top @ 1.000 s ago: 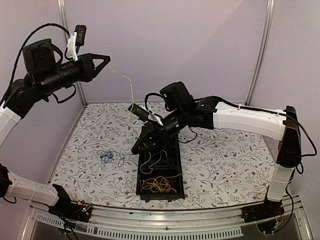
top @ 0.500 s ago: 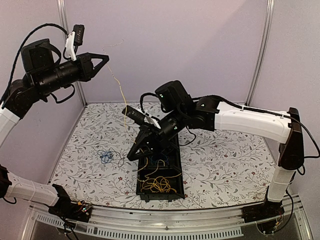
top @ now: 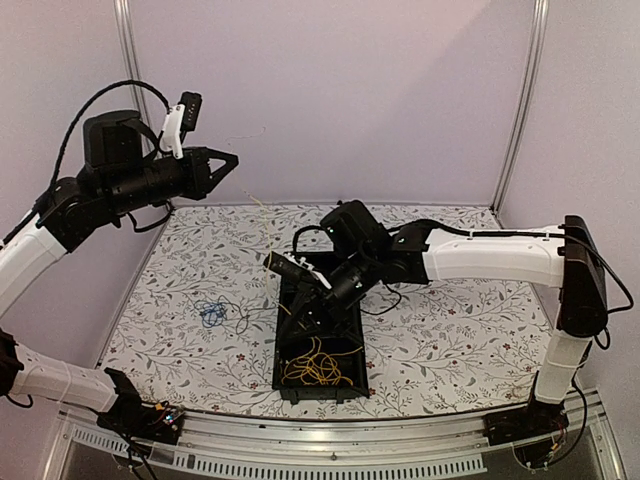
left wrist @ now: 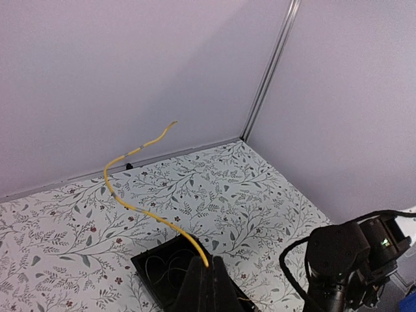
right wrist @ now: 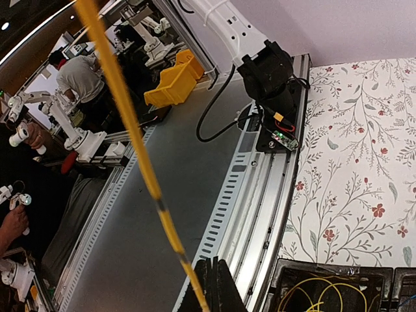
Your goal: Untangle the cables
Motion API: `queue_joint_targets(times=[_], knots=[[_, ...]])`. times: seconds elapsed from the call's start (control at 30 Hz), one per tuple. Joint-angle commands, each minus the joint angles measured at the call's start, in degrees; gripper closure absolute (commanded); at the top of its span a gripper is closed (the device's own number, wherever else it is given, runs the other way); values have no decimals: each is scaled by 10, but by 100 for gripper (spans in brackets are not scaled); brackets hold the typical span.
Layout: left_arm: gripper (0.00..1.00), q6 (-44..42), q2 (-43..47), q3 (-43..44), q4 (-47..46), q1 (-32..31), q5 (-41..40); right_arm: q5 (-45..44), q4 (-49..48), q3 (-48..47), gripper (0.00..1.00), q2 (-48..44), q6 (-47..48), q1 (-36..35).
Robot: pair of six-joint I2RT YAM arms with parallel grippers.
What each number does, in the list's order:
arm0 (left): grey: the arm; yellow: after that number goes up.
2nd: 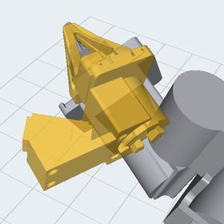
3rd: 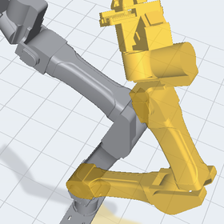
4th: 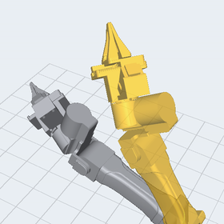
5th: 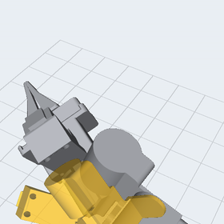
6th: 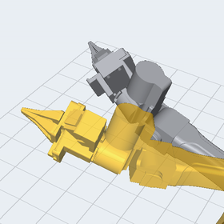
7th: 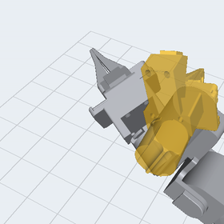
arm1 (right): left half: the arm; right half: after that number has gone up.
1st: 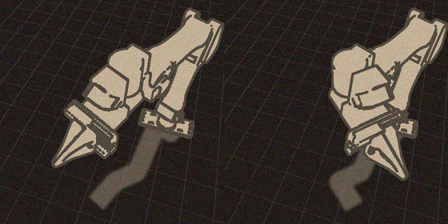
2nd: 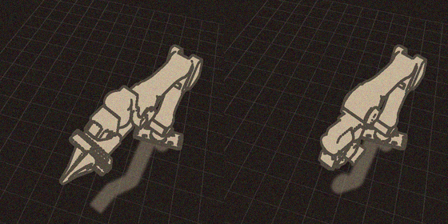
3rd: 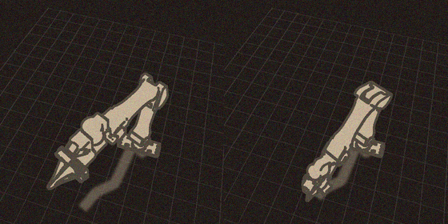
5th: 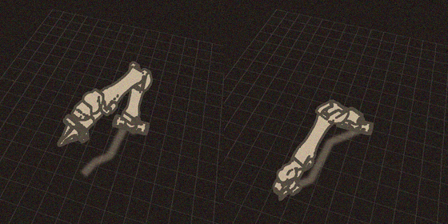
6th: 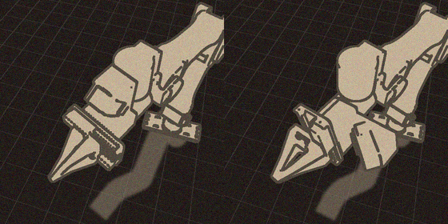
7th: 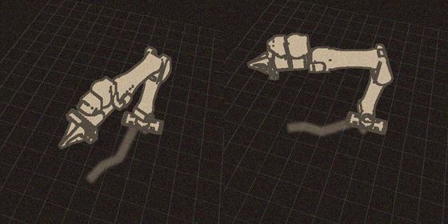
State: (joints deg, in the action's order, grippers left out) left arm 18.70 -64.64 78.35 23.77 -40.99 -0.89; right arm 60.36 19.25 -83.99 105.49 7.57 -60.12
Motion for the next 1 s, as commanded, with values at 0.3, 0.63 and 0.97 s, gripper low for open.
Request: queue_joint_targets(times=[0.3, 0.63, 0.97], knots=[[100, -19, -10, 4, -28, -4, -2, -9, 4, -102, 100, 5, -8, 1], [100, -15, 8, 30, -24, -4, -12, -20, 62, -166, 100, -7, 14, -35], [100, 7, 29, 2, -31, -4, -11, -14, 44, -115, 100, -19, 6, -47]])
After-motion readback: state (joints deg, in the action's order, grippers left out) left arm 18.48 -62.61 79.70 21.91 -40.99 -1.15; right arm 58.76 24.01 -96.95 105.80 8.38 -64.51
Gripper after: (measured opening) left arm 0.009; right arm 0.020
